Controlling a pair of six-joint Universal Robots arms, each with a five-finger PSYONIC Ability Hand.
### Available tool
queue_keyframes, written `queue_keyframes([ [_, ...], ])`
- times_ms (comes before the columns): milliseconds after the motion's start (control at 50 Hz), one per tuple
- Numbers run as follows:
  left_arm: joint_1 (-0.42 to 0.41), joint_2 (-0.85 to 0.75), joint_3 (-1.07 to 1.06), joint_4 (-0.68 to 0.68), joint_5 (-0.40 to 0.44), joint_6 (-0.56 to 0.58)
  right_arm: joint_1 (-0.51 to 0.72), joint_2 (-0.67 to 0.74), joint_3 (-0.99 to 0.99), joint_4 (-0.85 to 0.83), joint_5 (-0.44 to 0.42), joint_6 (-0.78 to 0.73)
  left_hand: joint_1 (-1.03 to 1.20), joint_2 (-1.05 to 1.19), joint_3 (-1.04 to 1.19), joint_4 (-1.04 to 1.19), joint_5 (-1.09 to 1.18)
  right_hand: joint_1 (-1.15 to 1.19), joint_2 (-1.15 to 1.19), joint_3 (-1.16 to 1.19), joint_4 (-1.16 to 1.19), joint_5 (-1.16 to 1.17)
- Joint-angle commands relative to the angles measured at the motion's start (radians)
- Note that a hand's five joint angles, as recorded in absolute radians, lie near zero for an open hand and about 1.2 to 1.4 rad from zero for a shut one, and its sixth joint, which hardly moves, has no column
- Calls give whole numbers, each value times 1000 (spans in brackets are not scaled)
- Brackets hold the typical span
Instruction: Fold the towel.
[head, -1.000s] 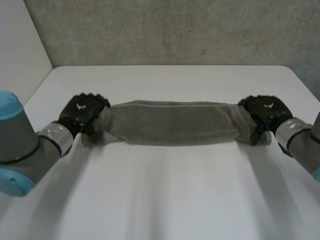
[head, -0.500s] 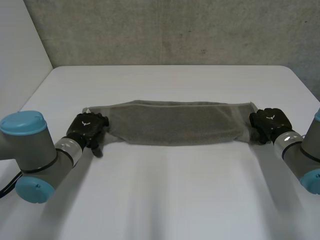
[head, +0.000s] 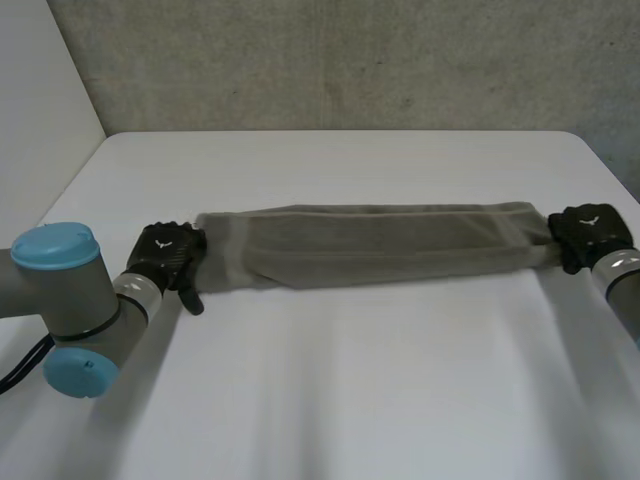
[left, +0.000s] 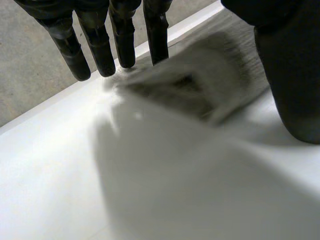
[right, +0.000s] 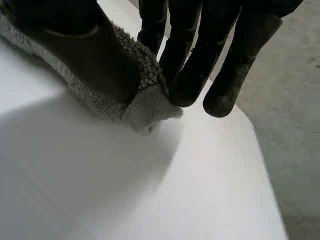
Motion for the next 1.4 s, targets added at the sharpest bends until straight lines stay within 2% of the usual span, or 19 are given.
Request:
queue_keyframes([
  [20,8,34,-24,-3,-6,-1,-100,-15,-55,46,-3,-72,12,15,17,24,3,73,94,87,66,81],
  [180,8,124,-67,0,-5,-3,-145,-28,-148,130,-5,-84,-5,-2,0,7,-15,73,94,87,66,81],
  [340,11,215,-79,-3,-2,-12,-75,-99,-333,248,3,-69,-26,-23,-21,-14,-35,73,94,87,66,81],
  [500,15,244,-76,-5,-2,-14,367,-44,-528,275,20,-60,-26,-23,-21,-14,-35,73,94,87,66,81],
  [560,11,246,-79,-6,-5,-15,452,-8,-559,275,18,-58,-26,-23,-21,-14,-35,73,94,87,66,81],
  [600,7,246,-82,-8,-6,-17,614,77,-618,273,12,-60,-26,-23,-21,-14,-35,73,94,87,66,81],
  [680,-2,255,-84,-11,-5,-18,728,202,-691,278,18,-61,9,12,14,21,0,73,94,87,66,81],
  [720,-5,266,-84,-11,-3,-18,773,265,-721,288,20,-71,59,62,64,71,49,-76,-55,-61,-82,-68],
  [760,-11,276,-84,-11,-2,-20,834,359,-769,314,44,-90,147,150,151,158,137,-966,-945,-952,-973,-958],
  [780,-18,284,-82,-11,0,-21,834,360,-769,314,44,-90,246,249,251,258,237,-971,-951,-957,-978,-963],
  [800,-18,284,-82,-11,0,-21,846,378,-781,324,72,-112,247,250,252,259,238,-1149,-1128,-1135,-1156,-1141],
  [900,-27,299,-76,-8,2,-33,842,340,-772,327,191,-130,826,829,830,837,816,-1149,-1128,-1135,-1156,-1141],
  [920,-28,303,-72,-6,2,-43,828,300,-751,327,224,-109,1035,1037,1039,1046,1025,-1149,-1128,-1135,-1156,-1141],
  [1040,-35,301,-33,-5,2,-81,730,136,-586,322,241,34,1037,1040,1041,1048,1027,-1149,-1128,-1135,-1156,-1141],
  [1140,-70,283,-1,-3,2,-109,598,-63,-335,299,187,185,1037,1040,1041,1048,1027,-1149,-1128,-1135,-1156,-1141],
  [1300,-166,180,62,6,9,-176,466,-182,-57,238,120,218,1037,1040,1041,1048,1027,-1149,-1128,-1135,-1156,-1141],
  [1340,-183,148,82,12,12,-178,455,-185,-15,221,117,218,999,1002,1004,1011,989,-1149,-1128,-1135,-1156,-1141],
  [1380,-220,80,131,14,14,-172,446,-186,23,205,113,218,684,687,688,695,674,-1149,-1128,-1135,-1156,-1141],
  [1400,-220,80,131,14,14,-172,435,-186,58,190,112,218,682,685,687,694,672,-1149,-1128,-1135,-1156,-1141],
])
